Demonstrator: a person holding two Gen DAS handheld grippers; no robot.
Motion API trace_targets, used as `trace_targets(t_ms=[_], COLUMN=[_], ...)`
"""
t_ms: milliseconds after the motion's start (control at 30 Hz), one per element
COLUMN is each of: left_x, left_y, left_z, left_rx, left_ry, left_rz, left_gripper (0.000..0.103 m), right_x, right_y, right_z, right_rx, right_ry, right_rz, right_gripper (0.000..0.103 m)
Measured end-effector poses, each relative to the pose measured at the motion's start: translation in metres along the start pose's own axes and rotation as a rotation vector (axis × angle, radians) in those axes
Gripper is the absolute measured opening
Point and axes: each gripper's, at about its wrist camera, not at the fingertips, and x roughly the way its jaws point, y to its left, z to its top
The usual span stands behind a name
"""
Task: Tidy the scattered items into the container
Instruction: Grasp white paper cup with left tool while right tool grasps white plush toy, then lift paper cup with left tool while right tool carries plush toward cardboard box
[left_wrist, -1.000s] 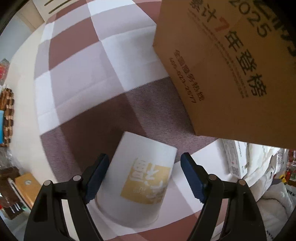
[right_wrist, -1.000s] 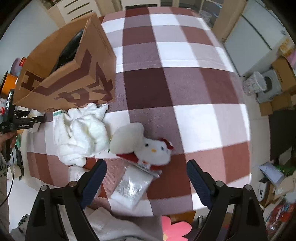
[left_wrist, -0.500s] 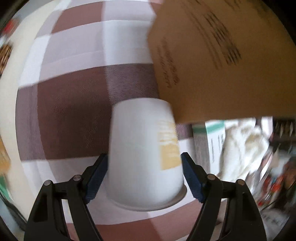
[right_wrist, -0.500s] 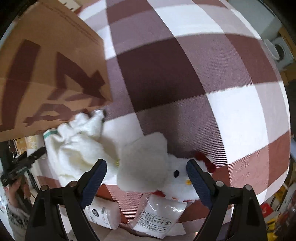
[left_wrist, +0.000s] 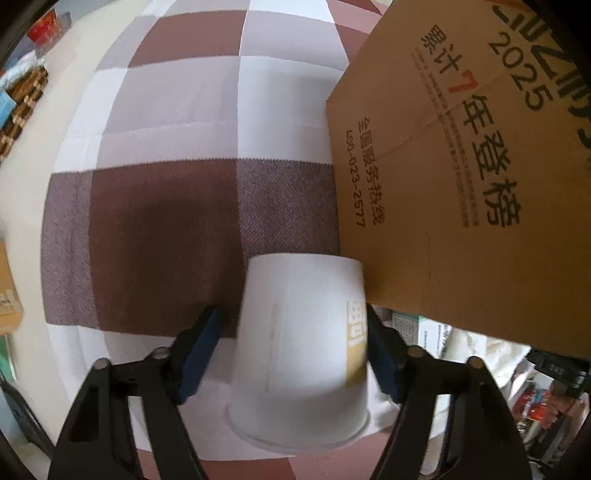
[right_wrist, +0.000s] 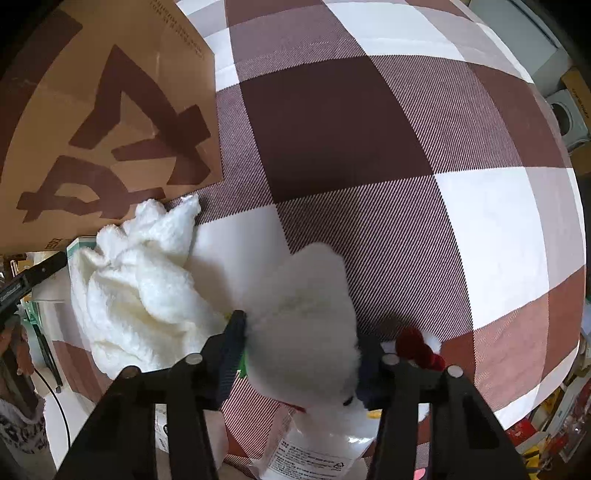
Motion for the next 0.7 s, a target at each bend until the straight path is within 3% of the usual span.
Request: trace_targets(t_ms=[67, 133, 333, 700], left_x=[-0.001, -0.002, -0.021, -0.070], left_y=[-0.004, -0.004, 0.002, -0.028], left_z=[-0.003, -0.008, -0.034, -0.101], left_rx=[0.013, -0.001, -0.088, -0.090], left_ry=[-0.007, -0.007, -0.031, -0.050], left_rz=[0.025, 0.025, -0.061, -0.154], left_gripper=[0.063, 0.062, 0.061, 0.062], right_x=[-0.005, -0.012, -0.039, -0.068], right_y=[0.002, 0.005, 0.011, 0.025], right_z=[-0.003, -0.005, -0.019, -0.041], right_rx=[-0.004, -0.014, -0.034, -0.066], right_ry=[-0.021, -0.039, -0.107, -0.154], right_rz=[0.000, -0.008, -0.014, -0.007], right_gripper=[0.038, 0.037, 0.037, 0.037])
